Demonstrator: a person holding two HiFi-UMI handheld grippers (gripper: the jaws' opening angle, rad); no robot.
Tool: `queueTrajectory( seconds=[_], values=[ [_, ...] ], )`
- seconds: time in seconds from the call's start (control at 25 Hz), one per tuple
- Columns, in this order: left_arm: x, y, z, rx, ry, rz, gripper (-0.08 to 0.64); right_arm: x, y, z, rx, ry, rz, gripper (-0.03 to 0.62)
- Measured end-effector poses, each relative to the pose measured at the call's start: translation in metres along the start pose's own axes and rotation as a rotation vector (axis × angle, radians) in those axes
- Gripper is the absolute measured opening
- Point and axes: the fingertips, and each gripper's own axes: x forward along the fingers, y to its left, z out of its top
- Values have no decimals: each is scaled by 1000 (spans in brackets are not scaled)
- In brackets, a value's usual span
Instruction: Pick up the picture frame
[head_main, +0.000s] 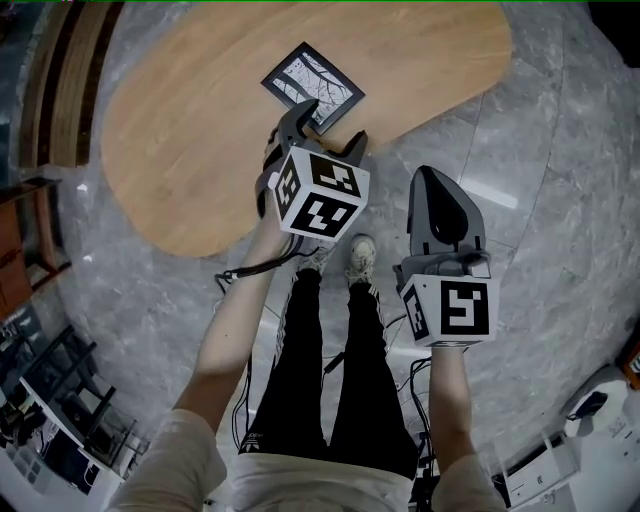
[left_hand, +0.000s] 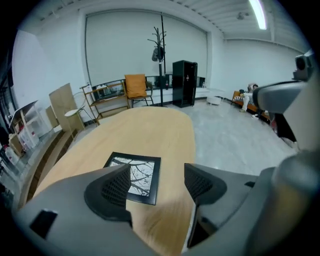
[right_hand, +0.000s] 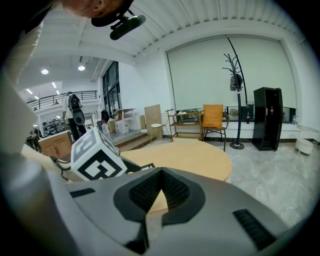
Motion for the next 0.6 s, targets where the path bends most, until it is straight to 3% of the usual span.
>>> queueTrajectory(
  seconds=[0.12, 0.32, 0.6],
  values=[
    [20, -1, -15, 30, 66, -29, 316, 1, 0, -8, 9, 17, -4, 5],
    [45, -8, -40, 17, 169, -93, 316, 2, 0, -19, 26, 37, -3, 5],
    [60, -11, -46, 17, 228, -127, 316, 2, -5, -30, 49, 56, -12, 5]
  ],
)
